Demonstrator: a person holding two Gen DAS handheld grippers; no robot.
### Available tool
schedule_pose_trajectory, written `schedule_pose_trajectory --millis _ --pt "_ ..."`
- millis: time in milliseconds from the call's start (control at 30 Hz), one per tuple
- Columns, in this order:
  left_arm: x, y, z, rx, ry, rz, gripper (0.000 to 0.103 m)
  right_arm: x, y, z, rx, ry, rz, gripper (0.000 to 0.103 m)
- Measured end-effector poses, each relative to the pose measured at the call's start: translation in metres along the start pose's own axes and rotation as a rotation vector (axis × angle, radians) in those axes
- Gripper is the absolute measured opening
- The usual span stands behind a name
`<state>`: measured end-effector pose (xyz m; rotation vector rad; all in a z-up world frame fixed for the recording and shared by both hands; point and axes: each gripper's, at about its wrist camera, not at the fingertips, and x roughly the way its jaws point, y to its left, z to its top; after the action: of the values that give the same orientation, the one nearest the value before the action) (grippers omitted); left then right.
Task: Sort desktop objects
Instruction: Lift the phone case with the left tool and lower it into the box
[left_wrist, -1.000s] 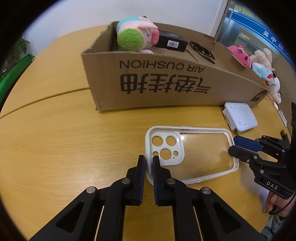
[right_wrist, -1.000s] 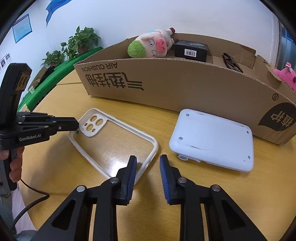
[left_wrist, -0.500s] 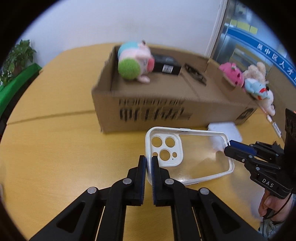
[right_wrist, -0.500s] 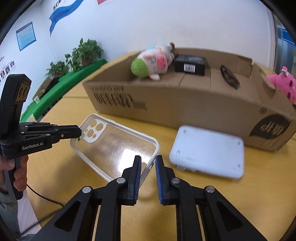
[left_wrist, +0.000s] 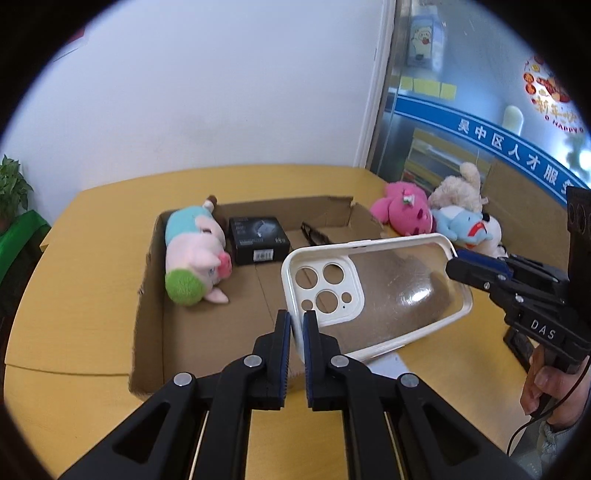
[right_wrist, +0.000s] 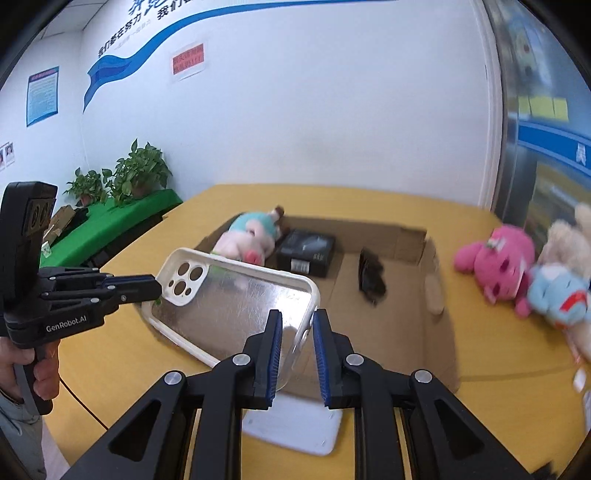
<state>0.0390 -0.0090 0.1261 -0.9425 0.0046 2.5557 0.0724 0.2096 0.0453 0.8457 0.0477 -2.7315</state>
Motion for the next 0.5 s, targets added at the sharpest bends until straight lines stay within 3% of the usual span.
schedule_pose_trajectory --millis 233,500 --pt "0.002 0.041 0.012 -0.040 0.022 0.098 0.007 0.040 0.012 0.057 -0.033 -0.001 0.094 0.018" --pt "0.050 0.092 0.008 -0.070 0.169 0.150 0.006 0.130 0.027 0.056 0.030 0.105 0.204 0.018"
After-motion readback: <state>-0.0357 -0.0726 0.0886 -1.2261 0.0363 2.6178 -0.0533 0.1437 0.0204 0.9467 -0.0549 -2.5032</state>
